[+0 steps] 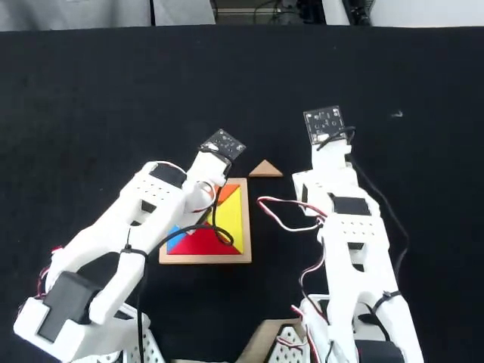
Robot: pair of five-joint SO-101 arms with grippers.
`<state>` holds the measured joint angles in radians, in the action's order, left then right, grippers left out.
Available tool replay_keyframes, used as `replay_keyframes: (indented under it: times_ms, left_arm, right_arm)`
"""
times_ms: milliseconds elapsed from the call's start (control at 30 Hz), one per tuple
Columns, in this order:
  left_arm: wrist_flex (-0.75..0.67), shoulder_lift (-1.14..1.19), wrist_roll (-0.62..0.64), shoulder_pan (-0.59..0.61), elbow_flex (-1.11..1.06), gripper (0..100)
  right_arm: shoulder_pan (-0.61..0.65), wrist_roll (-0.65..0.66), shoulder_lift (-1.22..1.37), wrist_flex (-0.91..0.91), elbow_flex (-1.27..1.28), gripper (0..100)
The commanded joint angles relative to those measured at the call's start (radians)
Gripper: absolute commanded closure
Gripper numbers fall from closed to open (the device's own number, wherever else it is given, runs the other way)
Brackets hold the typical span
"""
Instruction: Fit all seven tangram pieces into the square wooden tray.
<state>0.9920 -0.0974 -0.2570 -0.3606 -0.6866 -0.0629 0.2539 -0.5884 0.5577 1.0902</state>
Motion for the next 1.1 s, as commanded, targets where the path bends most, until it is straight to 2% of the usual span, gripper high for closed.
replay_keyframes:
  times_ms: [0,167,533,767,933,1067]
  left_arm:
    - [0.023,0.008,-0.003,-0.045,0.007,97]
    - [0.095,0.008,0.044,-0.097,0.058,97]
    - [0.114,0.017,0.046,-0.068,0.068,97]
    - [0.152,0.008,0.041,0.021,0.077,80]
    - [0.153,0.008,-0.069,0.059,0.076,80]
    - [0.16,0.008,-0.074,0.096,0.111,80]
  right_arm:
    - [-0.009,0.012,-0.03,-0.02,-0.005,98.7]
    - [-0.009,0.012,-0.03,-0.02,-0.005,98.7]
    - [-0.009,0.012,-0.03,-0.02,-0.005,98.7]
    - [-0.009,0.012,-0.03,-0.02,-0.005,98.7]
    - [-0.009,0.012,-0.03,-0.02,-0.005,98.7]
    - [-0.009,0.012,-0.03,-0.02,-0.005,98.7]
